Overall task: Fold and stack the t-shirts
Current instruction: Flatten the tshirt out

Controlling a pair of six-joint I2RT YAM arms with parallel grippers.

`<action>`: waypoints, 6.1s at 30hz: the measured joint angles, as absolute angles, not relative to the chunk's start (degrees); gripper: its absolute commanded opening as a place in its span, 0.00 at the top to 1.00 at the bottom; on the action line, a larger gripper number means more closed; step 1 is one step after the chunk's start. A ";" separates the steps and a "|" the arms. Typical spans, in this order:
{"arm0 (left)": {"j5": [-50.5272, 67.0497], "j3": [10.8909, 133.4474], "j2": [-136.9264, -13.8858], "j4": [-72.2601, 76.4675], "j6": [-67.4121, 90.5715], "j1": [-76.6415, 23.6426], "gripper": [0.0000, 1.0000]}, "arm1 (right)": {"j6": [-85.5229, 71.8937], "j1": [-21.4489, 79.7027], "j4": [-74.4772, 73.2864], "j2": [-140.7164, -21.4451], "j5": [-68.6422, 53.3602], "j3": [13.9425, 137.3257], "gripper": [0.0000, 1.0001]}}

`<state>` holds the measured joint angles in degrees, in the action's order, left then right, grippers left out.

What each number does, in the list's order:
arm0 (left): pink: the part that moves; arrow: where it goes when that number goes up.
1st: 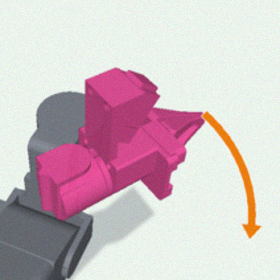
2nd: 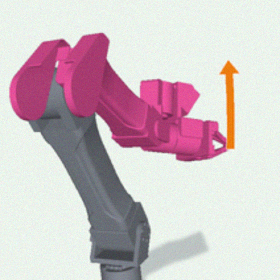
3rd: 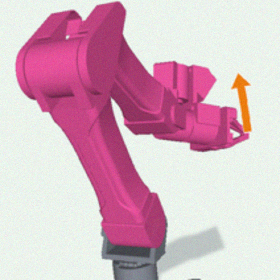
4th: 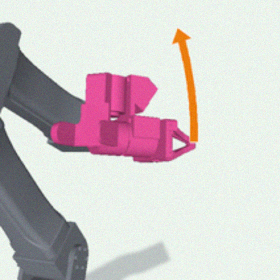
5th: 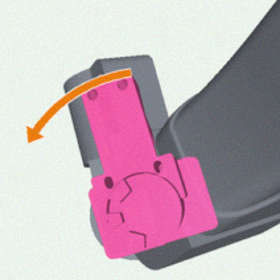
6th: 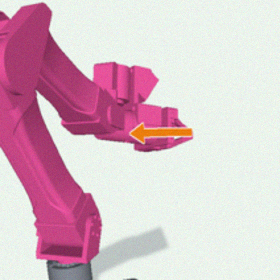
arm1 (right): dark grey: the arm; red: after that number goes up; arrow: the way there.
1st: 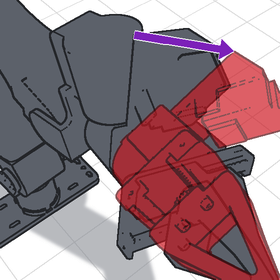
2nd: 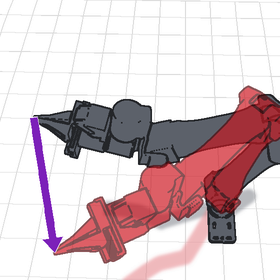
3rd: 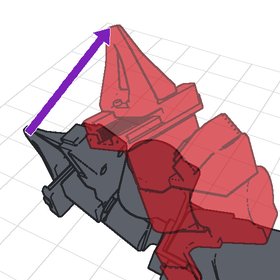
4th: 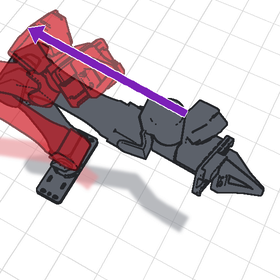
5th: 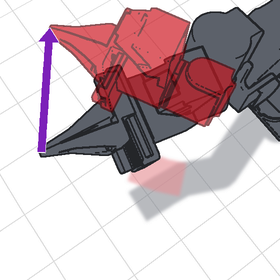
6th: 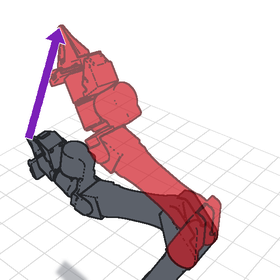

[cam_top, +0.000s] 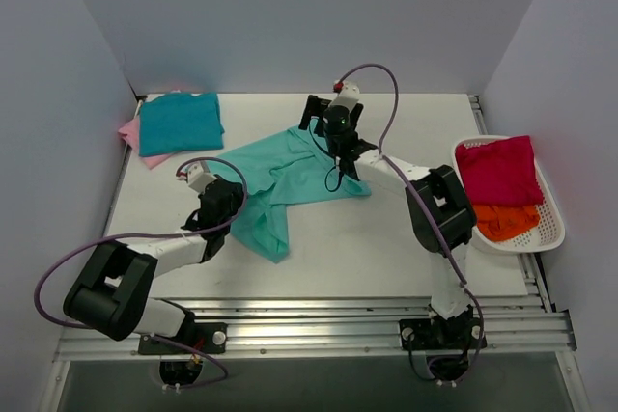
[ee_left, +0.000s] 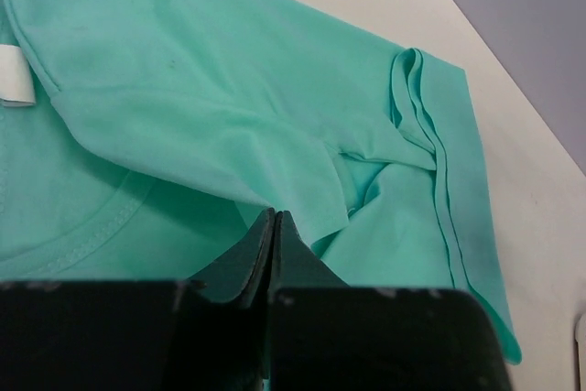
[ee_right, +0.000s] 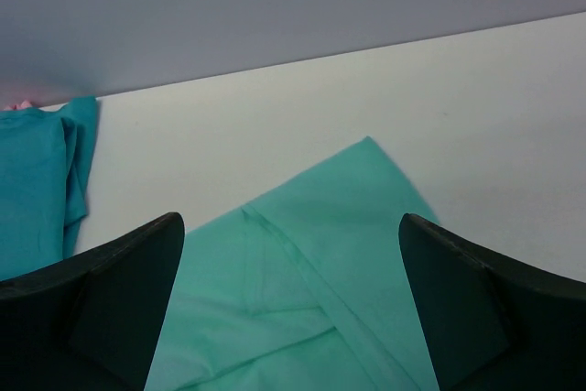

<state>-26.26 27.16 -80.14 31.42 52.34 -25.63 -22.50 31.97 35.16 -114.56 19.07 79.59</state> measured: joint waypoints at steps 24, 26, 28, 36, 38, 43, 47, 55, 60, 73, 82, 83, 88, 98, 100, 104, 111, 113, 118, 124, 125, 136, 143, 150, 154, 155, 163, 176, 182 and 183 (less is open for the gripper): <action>-16.40 25.71 -83.31 35.16 50.94 -16.60 0.98 | -27.68 40.38 21.80 -135.66 10.02 102.48 0.01; -15.86 25.23 -83.31 35.55 50.94 -16.08 0.98 | -27.81 40.21 21.41 -136.18 10.07 102.48 0.01; -15.55 24.80 -83.31 35.97 50.94 -15.66 0.98 | -27.75 40.05 21.26 -136.77 10.50 102.48 0.01; -14.28 24.45 -83.68 37.34 50.94 -14.92 0.98 | -26.13 39.03 19.35 -139.39 13.26 103.31 0.01; -14.11 24.45 -84.27 37.85 50.94 -14.76 0.98 | -25.65 38.89 19.42 -139.55 13.69 103.53 0.01; -13.45 24.45 -86.15 38.44 50.94 -14.35 0.98 | -25.15 38.70 19.11 -139.63 14.26 103.88 0.01; -12.97 24.45 -87.79 39.29 50.94 -14.06 0.98 | -24.93 38.63 19.05 -140.29 14.52 104.64 0.06; -12.05 24.47 -90.08 41.01 50.94 -13.28 0.98 | -25.43 37.65 20.01 -140.92 13.89 104.66 0.46; -11.35 24.47 -91.72 41.76 50.94 -12.67 0.98 | -26.06 36.67 22.13 -141.93 12.49 104.66 0.74; -10.22 24.47 -93.78 43.83 50.94 -12.47 0.98 | -27.03 35.70 22.92 -142.39 11.27 104.68 1.00; -10.09 26.04 -87.90 38.74 49.17 -11.66 0.98 | -26.26 35.55 23.16 -136.84 11.33 97.78 1.00; -10.22 26.22 -85.19 37.43 48.60 -11.66 0.98 | -25.87 35.46 22.83 -134.56 11.46 95.92 1.00; -11.75 28.12 -67.79 28.93 45.12 -11.92 0.98 | -23.59 35.03 21.98 -118.04 12.84 88.12 1.00; -10.11 41.89 -41.89 7.27 38.28 -13.15 0.98 | -21.30 36.18 25.76 -78.00 17.39 71.90 1.00; -8.51 45.56 -38.39 2.85 37.41 -13.19 0.98 | -21.08 37.04 24.95 -70.70 18.09 68.40 1.00; -4.10 52.73 -33.26 -3.79 36.25 -13.41 0.98 | -21.17 38.09 21.37 -55.40 18.50 63.61 1.00; 1.54 67.18 -27.49 -14.96 33.56 -13.45 0.98 | -22.02 38.09 16.71 -34.63 18.70 65.36 1.00; 2.11 71.24 -25.89 -17.12 32.51 -13.45 0.98 | -22.02 38.06 15.27 -32.18 18.87 67.31 1.00; 2.68 79.00 -24.69 -18.15 30.28 -13.45 0.98 | -21.58 36.86 10.50 -31.27 21.08 71.77 1.00; 2.66 78.89 -32.91 -15.18 28.84 -13.45 0.98 | -19.31 35.92 7.07 -38.81 28.67 75.79 1.00; 2.66 78.04 -35.70 -14.28 28.77 -13.45 0.98 | -18.79 35.92 7.05 -40.71 30.63 75.75 1.00; 3.81 73.41 -78.08 -4.21 26.63 -11.35 0.98 | -17.21 29.06 10.00 -74.24 40.56 70.26 1.00; 7.35 86.83 -110.13 1.23 25.47 -8.32 0.98 | -20.12 19.79 15.25 -94.65 38.13 69.82 1.00; 11.88 123.70 -144.38 -2.79 23.86 -7.42 0.79 | -21.12 14.17 20.84 -120.46 35.22 85.32 0.67; 13.17 147.13 -159.48 -8.64 23.62 -7.31 0.06 | -21.47 13.54 20.12 -132.25 35.73 98.17 0.02; 13.37 149.56 -160.97 -9.32 24.56 -7.20 0.06 | -21.15 13.54 19.25 -134.04 36.14 100.64 0.01; 9.39 132.22 -150.10 -4.21 26.22 -5.56 0.06 | -21.15 13.76 19.09 -132.81 38.68 102.32 0.00; 8.38 110.74 -130.08 7.27 27.68 -8.99 0.83 | -23.97 15.49 26.68 -107.83 35.05 75.92 0.21; 10.79 115.98 -138.89 4.08 28.47 -13.32 0.98 | -25.39 16.14 27.18 -105.86 33.08 69.28 0.32; 10.76 116.53 -139.96 2.90 28.45 -13.89 0.98 | -25.50 16.19 27.14 -105.67 32.91 68.40 0.32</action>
